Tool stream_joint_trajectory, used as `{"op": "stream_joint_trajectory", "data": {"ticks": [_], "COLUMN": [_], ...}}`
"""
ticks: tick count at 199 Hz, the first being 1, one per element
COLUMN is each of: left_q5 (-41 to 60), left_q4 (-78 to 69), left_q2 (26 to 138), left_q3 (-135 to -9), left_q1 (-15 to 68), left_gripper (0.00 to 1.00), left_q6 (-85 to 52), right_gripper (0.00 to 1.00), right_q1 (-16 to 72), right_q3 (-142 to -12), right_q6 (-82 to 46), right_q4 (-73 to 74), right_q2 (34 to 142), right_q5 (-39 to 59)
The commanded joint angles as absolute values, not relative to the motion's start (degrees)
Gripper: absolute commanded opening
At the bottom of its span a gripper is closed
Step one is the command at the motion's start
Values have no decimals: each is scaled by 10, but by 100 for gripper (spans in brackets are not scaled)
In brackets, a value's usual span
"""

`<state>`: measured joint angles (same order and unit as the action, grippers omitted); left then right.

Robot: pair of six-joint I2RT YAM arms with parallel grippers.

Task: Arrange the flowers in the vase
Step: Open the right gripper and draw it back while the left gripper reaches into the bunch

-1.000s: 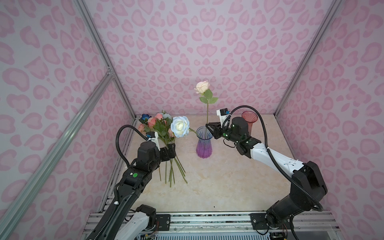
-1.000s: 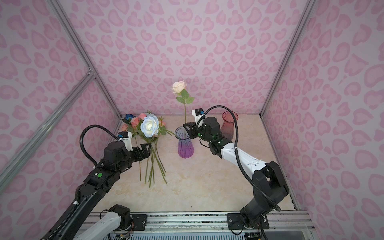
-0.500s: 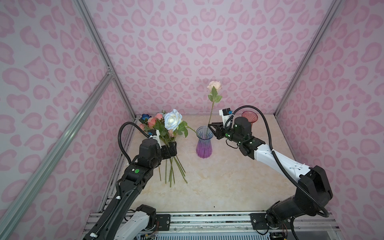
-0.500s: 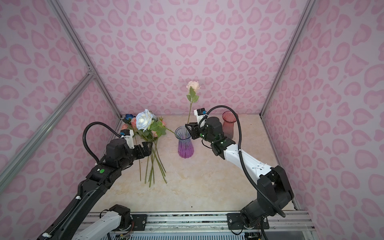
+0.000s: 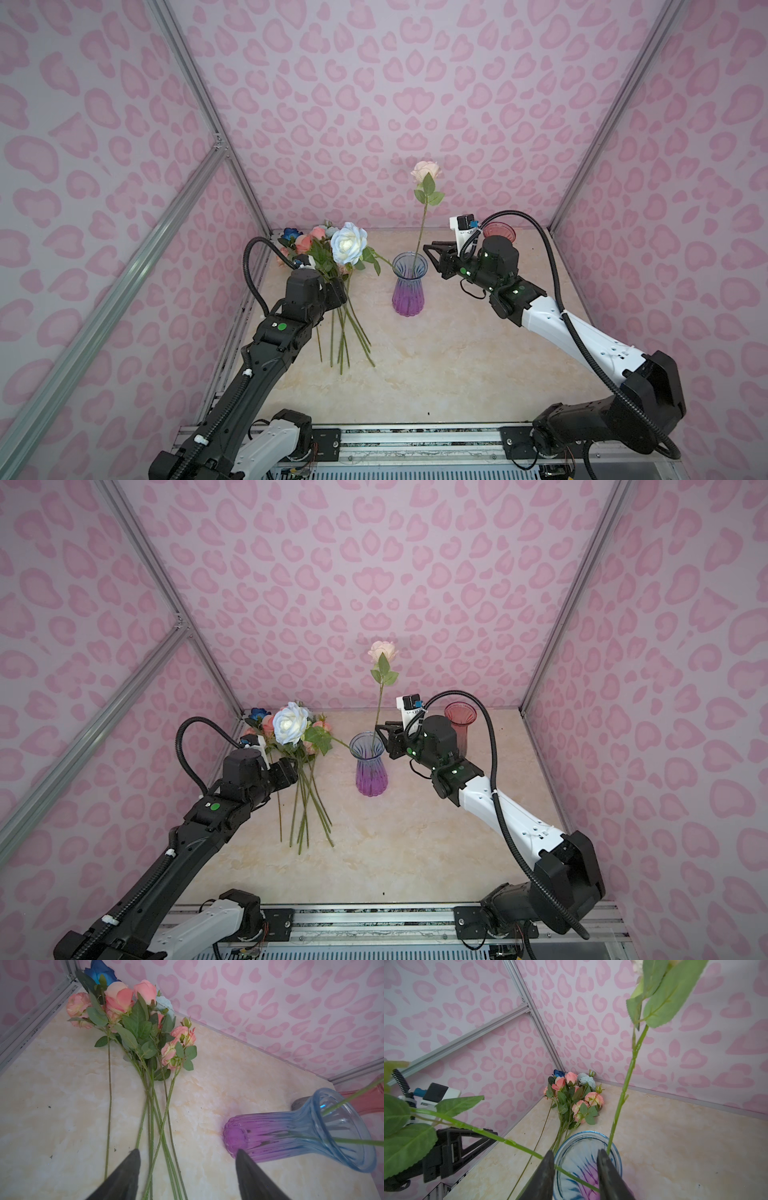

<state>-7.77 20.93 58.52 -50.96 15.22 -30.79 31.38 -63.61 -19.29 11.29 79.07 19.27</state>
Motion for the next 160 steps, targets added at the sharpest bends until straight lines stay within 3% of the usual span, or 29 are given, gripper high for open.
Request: {"op": "stream_joint_trajectory", "data": {"ticks": [1, 23, 74, 136, 160], "left_q5": [-77, -48, 36, -25, -75], "left_q4": [193, 191, 223, 313, 334], "left_q2": [601, 637, 833, 1073, 1116], "left_q3": [-518, -530, -645, -823, -856], "left_q1": [126, 88, 89, 129, 152], "left_gripper": [53, 43, 41, 43, 43], "left_q6": [-330, -341, -286, -218, -201], "right_gripper": [36, 36, 35, 35, 35], "right_q1": [311, 309, 299, 269, 256], "right_q3": [-616, -578, -487, -420, -411], "right_q6": [-186, -187, -208, -222, -225], "right_q4": [107, 105, 112, 113, 113], "right_q2": [762, 713, 637, 584, 576], "right_q5": [179, 159, 136, 149, 154]}}
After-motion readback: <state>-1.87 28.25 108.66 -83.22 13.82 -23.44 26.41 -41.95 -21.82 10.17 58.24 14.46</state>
